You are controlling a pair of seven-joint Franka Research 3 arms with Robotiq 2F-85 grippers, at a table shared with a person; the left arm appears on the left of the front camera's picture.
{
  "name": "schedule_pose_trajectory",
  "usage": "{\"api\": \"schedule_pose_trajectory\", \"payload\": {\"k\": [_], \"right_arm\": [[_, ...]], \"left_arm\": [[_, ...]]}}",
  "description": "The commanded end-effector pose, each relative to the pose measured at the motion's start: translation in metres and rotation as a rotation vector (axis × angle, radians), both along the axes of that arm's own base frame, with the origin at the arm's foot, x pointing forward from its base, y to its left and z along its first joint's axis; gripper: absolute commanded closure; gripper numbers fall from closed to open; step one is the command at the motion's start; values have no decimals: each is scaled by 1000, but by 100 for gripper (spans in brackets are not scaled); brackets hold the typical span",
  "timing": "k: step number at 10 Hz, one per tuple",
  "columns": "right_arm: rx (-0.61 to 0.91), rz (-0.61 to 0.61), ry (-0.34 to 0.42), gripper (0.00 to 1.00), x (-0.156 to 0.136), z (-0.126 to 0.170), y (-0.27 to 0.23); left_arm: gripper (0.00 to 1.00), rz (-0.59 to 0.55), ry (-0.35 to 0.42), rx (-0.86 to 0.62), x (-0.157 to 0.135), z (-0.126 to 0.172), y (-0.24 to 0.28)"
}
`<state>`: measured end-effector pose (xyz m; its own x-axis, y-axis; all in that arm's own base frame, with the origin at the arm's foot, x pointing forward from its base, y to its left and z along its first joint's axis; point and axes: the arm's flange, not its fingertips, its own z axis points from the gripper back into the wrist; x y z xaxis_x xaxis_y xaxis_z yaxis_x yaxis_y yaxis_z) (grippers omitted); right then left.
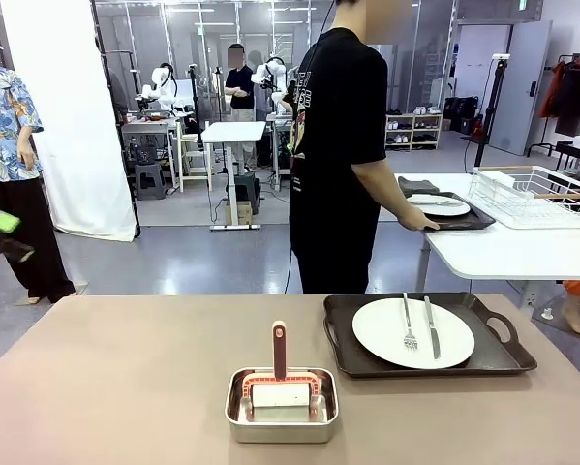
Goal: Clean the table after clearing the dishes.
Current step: When the left (or right) Handle tray is removed, use the left hand (or right hand) to clean the left (or right) side of the table with the Lint Roller.
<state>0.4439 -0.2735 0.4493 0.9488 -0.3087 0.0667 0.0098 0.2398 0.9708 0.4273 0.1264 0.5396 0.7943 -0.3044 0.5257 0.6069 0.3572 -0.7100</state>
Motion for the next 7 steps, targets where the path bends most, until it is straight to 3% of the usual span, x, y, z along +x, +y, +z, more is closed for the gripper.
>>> {"api": "schedule_pose_trajectory", "payload": {"k": [1,4,5,7], "right_arm": [[-2,-1,-6,0,-1,3,1],[-2,-1,-6,0,-1,3,1],[-2,-1,-6,0,-1,3,1],[-2,-1,-6,0,-1,3,1]], "left_arm": [[0,-191,-186,180,8,14,-65],[0,-404,-336,363,-10,23,-177],[0,-422,-442,451,-18,17,-205],[0,-532,-515,518,-33,-3,-252]]}}
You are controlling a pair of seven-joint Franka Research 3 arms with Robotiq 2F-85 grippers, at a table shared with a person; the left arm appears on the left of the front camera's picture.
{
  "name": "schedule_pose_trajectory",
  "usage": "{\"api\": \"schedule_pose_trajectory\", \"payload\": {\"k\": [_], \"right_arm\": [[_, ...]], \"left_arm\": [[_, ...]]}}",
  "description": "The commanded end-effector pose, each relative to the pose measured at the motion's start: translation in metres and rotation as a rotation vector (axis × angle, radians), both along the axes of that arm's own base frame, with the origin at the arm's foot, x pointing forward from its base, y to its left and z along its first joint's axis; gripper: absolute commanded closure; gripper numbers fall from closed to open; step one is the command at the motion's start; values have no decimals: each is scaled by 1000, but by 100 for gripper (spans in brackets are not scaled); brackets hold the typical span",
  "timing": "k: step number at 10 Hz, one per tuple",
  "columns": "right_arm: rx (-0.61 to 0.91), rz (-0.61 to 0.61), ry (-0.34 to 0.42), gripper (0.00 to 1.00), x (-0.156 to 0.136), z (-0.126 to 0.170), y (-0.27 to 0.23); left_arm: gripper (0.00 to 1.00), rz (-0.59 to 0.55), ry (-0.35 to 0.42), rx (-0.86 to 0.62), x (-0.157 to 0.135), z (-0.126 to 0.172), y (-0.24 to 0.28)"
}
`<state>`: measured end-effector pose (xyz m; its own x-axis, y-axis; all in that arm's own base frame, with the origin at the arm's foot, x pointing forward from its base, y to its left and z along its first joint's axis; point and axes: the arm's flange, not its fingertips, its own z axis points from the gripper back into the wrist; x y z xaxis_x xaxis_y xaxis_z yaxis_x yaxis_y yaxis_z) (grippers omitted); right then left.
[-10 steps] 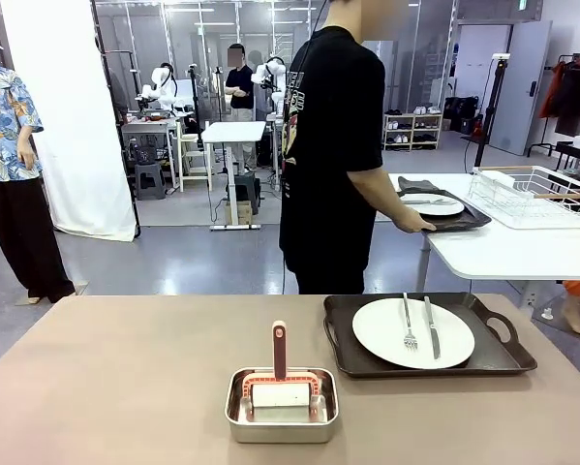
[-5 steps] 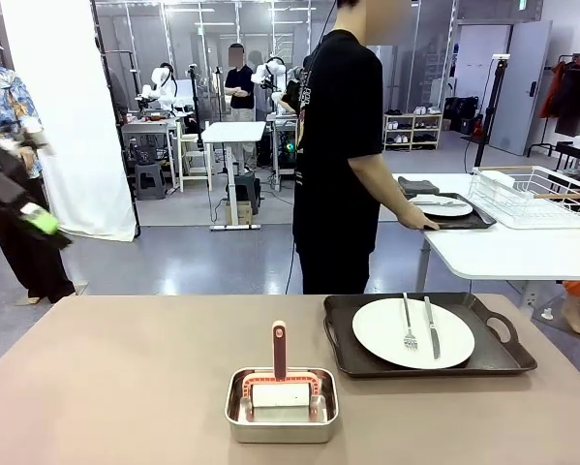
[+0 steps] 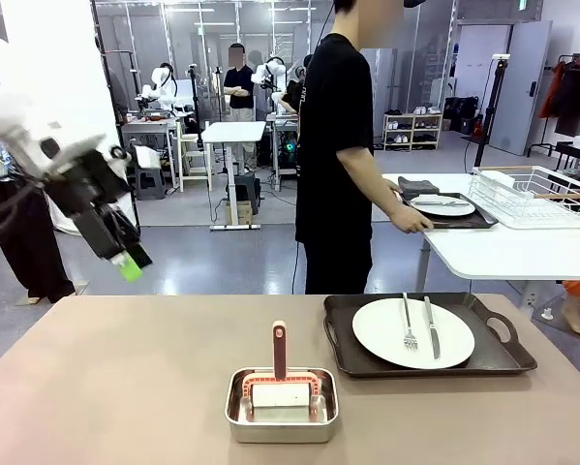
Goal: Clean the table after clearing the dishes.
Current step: When the left (or right) Handle tray is removed, use the left hand (or right hand) to clean the left (or right) side of the table with the Lint Roller.
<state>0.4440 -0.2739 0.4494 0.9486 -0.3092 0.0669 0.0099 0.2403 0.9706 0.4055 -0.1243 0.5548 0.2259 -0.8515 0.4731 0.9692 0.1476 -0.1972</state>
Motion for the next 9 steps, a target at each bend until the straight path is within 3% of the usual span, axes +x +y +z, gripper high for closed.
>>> {"api": "schedule_pose_trajectory", "payload": {"k": [1,3,4,9], "right_arm": [[-2,0,-6,0,-1,3,1],[-2,0,-6,0,-1,3,1],[-2,0,-6,0,-1,3,1],[-2,0,-6,0,-1,3,1]], "left_arm": [[0,-38,-66,29,-17,-24,-16],[0,-35,-87,6,-22,-21,-20],[0,-47,-40,27,-15,-22,-29],[0,-46,-42,14,-16,-26,-29]]}}
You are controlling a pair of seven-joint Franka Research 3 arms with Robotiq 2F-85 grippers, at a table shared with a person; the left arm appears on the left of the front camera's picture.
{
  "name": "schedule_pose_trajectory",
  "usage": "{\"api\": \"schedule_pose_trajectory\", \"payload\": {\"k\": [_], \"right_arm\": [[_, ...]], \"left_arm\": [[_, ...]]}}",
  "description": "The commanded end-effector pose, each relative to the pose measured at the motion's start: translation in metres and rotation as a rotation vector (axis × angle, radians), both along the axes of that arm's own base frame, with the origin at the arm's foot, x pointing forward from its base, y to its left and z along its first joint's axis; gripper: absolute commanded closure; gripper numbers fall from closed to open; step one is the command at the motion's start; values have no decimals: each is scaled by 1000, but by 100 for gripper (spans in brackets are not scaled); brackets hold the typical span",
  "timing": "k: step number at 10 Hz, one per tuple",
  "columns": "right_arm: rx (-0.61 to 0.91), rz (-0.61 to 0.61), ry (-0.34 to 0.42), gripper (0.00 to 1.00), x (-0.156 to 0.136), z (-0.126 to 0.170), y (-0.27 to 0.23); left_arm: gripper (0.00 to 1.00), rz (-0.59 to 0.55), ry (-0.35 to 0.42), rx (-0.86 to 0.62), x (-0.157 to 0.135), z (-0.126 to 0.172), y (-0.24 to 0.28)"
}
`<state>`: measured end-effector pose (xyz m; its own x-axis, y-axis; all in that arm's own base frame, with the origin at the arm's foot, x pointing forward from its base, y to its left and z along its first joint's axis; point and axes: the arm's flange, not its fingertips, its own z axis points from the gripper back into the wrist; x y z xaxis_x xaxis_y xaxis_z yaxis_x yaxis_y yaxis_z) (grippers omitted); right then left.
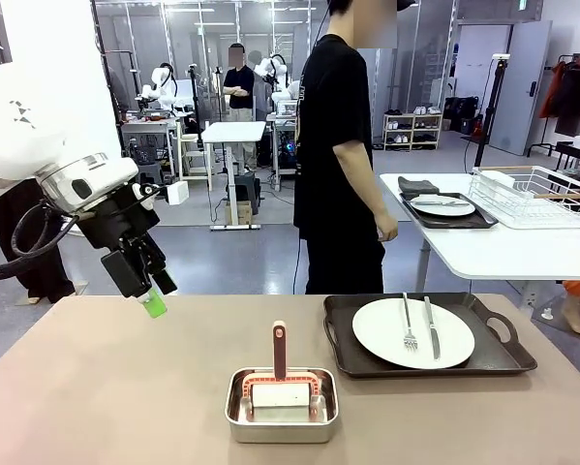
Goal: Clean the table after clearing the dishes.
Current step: When the left (or right) Handle tray is removed, use the left hand (or right hand) to clean the left (or right) side of the table with the Lint Roller.
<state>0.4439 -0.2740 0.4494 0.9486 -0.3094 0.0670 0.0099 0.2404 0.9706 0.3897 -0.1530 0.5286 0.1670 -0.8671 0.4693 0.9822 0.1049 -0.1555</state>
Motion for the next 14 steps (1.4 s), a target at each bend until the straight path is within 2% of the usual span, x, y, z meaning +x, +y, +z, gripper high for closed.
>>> {"api": "schedule_pose_trajectory", "payload": {"k": [1,3,7,10,12,13,14], "right_arm": [[-1,0,-6,0,-1,3,1],[-1,0,-6,0,-1,3,1],[-1,0,-6,0,-1,3,1],[-1,0,-6,0,-1,3,1],[-1,0,-6,0,-1,3,1],[-1,0,-6,0,-1,3,1],[-1,0,-6,0,-1,3,1]], "left_arm": [[0,-23,-55,73,0,9,-26],[0,-153,-146,152,7,22,-96],[0,-210,-206,294,15,22,-172],[0,-191,-188,354,15,4,-202],[0,-131,-175,381,13,-9,-211],[0,-135,-140,390,14,-16,-216],[0,-160,-141,392,14,-21,-222]]}}
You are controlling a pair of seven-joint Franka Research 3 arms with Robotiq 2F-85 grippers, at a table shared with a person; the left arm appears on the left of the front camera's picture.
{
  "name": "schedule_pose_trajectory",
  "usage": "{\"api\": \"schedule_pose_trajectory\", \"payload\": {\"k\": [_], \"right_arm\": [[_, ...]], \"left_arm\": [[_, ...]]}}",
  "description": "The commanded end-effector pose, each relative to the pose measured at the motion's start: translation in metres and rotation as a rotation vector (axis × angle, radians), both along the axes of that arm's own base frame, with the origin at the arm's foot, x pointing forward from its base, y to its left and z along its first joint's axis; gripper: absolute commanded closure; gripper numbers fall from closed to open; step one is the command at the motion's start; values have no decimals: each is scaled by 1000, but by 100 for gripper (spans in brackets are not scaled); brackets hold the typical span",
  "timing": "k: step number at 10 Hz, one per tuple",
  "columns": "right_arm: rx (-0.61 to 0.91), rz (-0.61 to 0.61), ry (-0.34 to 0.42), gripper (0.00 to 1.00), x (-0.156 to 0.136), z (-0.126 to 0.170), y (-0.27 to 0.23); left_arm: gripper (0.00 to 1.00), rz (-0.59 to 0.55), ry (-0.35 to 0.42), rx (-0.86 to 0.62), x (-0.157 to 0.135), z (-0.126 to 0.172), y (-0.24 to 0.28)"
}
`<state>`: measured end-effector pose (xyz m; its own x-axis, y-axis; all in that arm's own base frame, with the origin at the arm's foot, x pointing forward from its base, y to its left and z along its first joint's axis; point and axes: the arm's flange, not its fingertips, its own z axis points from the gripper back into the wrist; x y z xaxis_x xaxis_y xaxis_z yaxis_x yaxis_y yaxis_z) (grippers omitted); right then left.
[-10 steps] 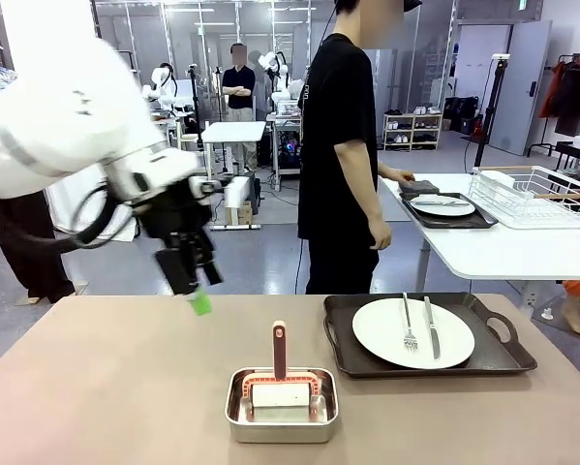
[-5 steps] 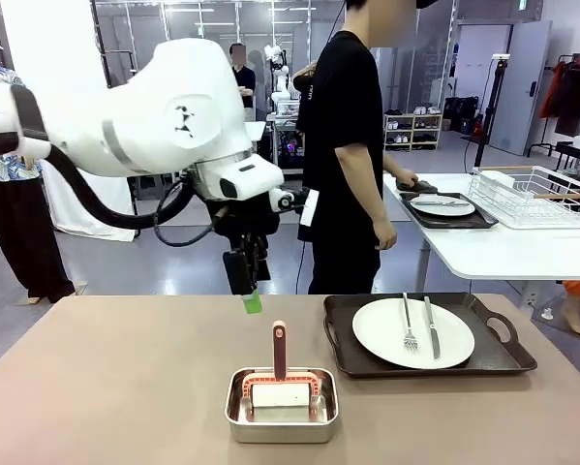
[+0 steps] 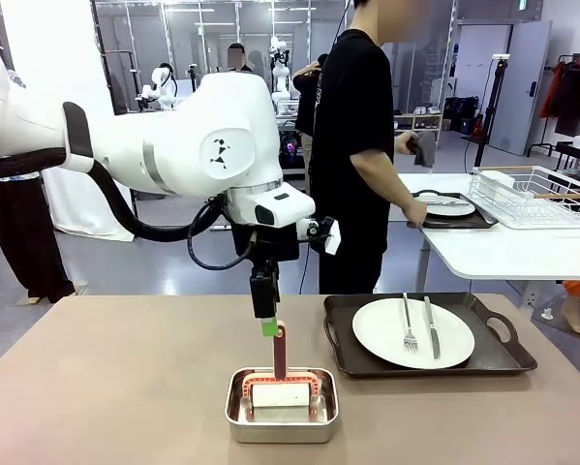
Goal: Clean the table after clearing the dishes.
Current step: When the left (or right) Handle tray is removed, use the left hand (or right hand) to clean the left (or right) side of the table with the Lint Roller.
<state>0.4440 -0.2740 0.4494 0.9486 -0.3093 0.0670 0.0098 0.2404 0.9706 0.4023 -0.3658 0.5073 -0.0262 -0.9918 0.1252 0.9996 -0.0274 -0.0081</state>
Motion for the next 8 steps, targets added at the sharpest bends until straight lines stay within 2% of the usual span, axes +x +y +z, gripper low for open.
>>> {"api": "schedule_pose_trajectory", "payload": {"k": [1,8], "right_arm": [[-1,0,-6,0,-1,3,1],[-1,0,-6,0,-1,3,1]], "left_arm": [[0,24,-33,44,5,-5,-13],[0,49,-56,65,13,-48,-30]]}}
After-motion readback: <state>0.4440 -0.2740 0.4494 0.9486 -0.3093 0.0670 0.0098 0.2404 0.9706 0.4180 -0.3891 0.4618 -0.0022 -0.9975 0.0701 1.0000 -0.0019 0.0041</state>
